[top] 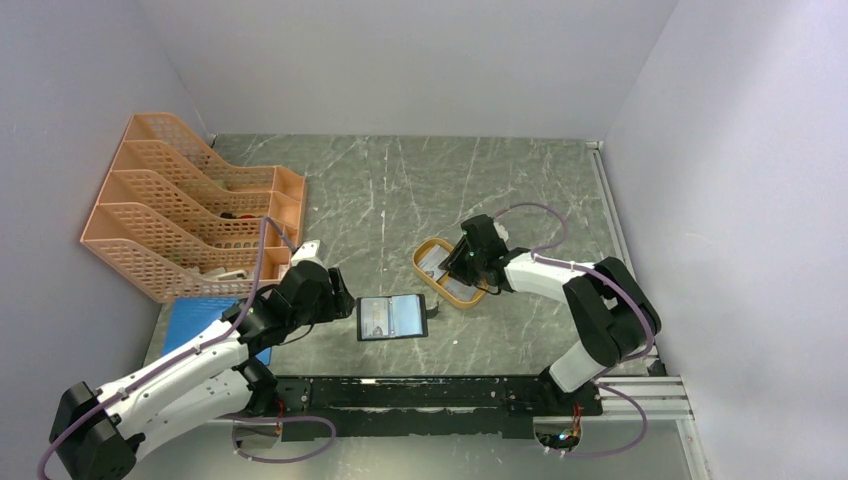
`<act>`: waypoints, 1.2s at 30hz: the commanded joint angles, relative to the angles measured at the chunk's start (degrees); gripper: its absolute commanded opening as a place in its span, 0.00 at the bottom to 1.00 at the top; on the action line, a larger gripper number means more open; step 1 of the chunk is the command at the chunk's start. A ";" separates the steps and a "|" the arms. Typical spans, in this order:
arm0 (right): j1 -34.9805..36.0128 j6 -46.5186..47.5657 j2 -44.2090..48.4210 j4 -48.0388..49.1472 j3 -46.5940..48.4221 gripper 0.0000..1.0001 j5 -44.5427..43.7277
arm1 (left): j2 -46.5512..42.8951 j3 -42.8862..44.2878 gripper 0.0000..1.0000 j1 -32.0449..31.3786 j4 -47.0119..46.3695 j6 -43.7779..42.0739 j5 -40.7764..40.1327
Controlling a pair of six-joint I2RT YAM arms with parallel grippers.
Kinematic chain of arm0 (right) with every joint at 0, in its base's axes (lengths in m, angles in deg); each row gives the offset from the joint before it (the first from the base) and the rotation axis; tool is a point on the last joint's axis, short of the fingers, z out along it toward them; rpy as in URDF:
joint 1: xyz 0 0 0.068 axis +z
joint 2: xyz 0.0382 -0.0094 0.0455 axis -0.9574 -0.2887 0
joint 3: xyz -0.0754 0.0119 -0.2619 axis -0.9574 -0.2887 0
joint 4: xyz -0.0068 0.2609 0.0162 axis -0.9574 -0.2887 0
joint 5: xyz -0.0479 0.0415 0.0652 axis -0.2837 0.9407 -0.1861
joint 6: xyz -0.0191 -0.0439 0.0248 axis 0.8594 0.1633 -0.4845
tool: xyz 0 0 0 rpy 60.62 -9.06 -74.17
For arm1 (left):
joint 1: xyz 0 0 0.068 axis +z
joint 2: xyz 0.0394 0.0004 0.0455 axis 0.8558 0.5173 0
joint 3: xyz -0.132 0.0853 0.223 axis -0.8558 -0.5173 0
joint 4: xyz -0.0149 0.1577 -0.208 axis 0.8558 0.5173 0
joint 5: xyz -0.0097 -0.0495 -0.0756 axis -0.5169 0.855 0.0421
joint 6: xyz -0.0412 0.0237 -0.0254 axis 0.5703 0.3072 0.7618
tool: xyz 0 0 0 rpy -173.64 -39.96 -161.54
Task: Put the credit cards into the card holder
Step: Pick up the credit card from the storage box.
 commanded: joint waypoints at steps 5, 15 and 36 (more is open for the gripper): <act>-0.98 0.66 1.92 -0.25 -2.45 0.36 -0.97 | 0.13 -0.13 0.61 0.06 -0.05 -0.13 0.03; -1.74 1.00 4.07 0.50 -4.36 0.28 -0.36 | 0.78 -0.02 0.60 0.02 -0.35 -0.06 0.29; -1.74 1.97 2.88 3.25 -1.90 0.24 3.60 | 1.10 2.15 0.60 0.02 0.51 -1.04 -0.29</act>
